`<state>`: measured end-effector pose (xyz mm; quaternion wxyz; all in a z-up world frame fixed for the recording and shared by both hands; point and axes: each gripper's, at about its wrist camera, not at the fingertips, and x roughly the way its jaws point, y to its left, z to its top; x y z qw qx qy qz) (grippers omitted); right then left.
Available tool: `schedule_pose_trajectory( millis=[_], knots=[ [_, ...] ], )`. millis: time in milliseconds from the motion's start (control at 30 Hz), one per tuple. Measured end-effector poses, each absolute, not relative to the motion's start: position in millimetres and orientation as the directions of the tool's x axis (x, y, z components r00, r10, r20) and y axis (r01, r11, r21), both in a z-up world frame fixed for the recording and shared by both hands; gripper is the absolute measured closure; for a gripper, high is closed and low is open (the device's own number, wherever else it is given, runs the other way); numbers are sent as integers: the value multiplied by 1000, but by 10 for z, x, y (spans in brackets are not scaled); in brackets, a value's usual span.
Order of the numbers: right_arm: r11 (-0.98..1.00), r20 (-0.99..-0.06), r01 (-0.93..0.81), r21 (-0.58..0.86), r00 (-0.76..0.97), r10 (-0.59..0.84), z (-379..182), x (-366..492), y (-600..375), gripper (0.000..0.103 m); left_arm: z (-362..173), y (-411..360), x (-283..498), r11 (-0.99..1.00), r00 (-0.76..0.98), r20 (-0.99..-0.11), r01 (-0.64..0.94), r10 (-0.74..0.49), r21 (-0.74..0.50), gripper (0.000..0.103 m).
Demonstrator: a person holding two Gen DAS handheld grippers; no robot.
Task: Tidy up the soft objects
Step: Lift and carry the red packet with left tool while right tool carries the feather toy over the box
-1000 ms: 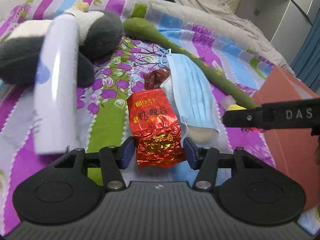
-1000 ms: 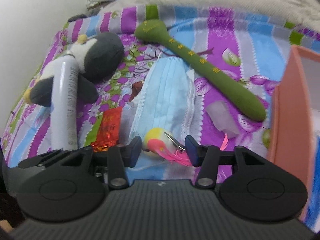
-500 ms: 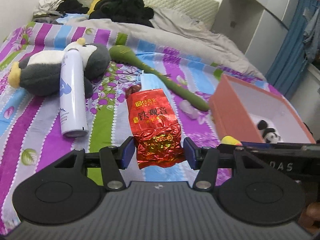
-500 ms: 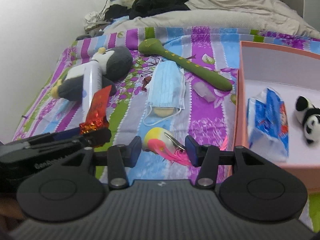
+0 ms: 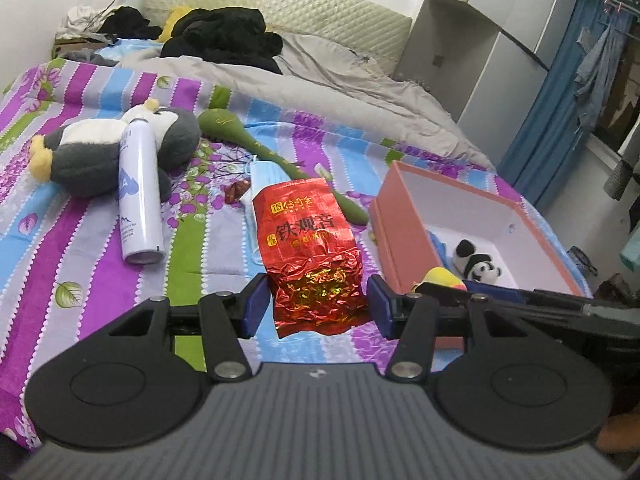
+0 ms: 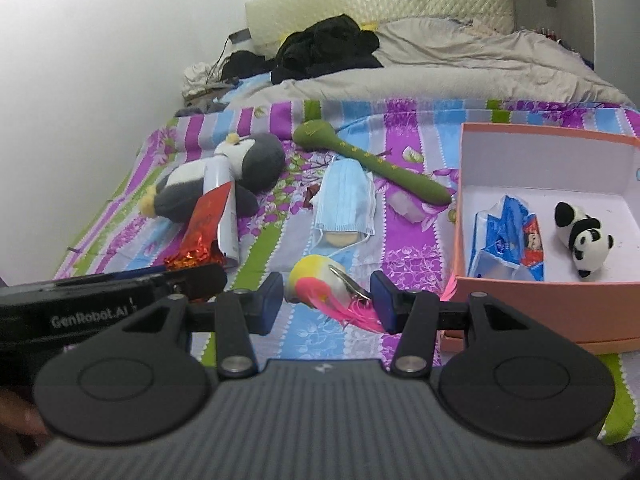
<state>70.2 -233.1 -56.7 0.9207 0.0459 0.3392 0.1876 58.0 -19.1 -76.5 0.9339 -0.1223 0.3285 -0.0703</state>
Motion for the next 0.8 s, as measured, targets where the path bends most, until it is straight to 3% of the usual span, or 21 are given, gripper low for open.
schedule_pose_trajectory(
  millis=[800],
  knots=[
    [983,-509,-110,147,844,170,-163,305,-3308,52,-378,-1082,750,907,738,-533,282,-414,-313,44]
  ],
)
